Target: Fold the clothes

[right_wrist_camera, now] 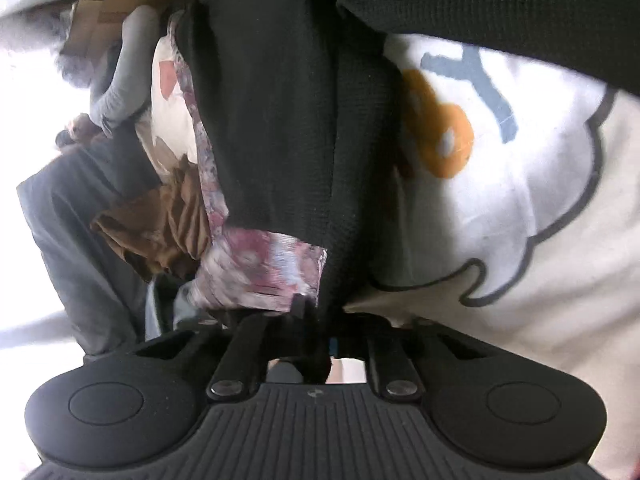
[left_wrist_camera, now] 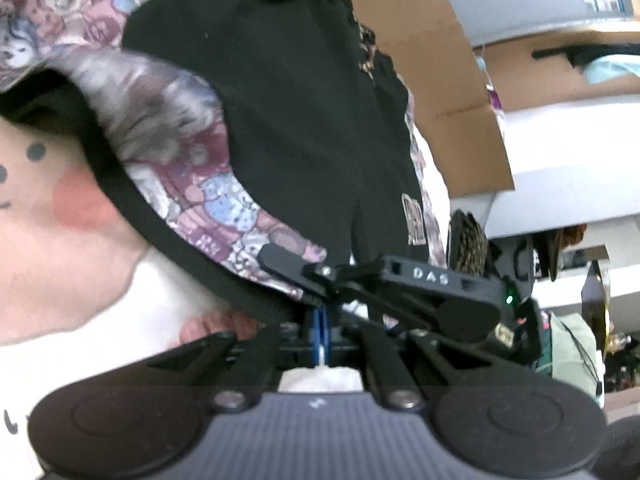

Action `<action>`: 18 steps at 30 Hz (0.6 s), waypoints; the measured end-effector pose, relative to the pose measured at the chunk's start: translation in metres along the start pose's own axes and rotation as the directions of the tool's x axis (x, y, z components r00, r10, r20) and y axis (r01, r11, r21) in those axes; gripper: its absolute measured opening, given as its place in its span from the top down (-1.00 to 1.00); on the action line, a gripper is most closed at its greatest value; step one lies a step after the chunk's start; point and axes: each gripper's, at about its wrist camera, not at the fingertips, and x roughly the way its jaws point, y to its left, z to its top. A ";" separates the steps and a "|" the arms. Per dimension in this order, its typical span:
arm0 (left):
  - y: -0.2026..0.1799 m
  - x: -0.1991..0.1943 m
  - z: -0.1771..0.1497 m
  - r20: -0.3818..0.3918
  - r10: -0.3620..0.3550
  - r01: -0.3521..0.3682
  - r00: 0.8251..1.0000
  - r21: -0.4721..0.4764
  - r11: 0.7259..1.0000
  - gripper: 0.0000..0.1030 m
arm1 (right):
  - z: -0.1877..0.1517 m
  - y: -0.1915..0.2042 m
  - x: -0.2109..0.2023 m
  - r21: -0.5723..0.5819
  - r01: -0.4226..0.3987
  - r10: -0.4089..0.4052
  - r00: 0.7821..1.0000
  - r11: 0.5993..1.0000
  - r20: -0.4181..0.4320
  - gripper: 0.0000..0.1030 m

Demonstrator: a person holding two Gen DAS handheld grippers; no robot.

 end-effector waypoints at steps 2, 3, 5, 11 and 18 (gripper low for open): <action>0.000 -0.001 -0.001 -0.016 0.008 -0.008 1.000 0.008 1.000 0.95 | -0.001 0.002 -0.007 -0.017 0.022 -0.022 1.000 1.000 0.009 0.97; 0.000 -0.002 -0.002 -0.022 0.015 -0.015 1.000 0.013 1.000 0.89 | -0.002 0.003 -0.010 -0.027 0.032 -0.032 0.999 0.999 0.013 0.98; 0.000 -0.006 -0.002 -0.028 0.031 -0.030 0.999 0.021 0.999 0.74 | -0.003 0.005 -0.015 -0.045 0.048 -0.047 0.999 0.998 0.017 0.98; 0.009 -0.026 0.002 0.019 0.126 -0.127 0.992 0.000 0.992 0.44 | -0.004 0.013 -0.025 -0.093 0.102 -0.101 0.995 0.990 0.017 0.98; 0.034 -0.053 0.015 0.093 0.284 -0.277 0.954 -0.078 0.958 0.20 | 0.000 0.028 -0.032 -0.166 0.149 -0.150 0.989 0.975 0.006 0.99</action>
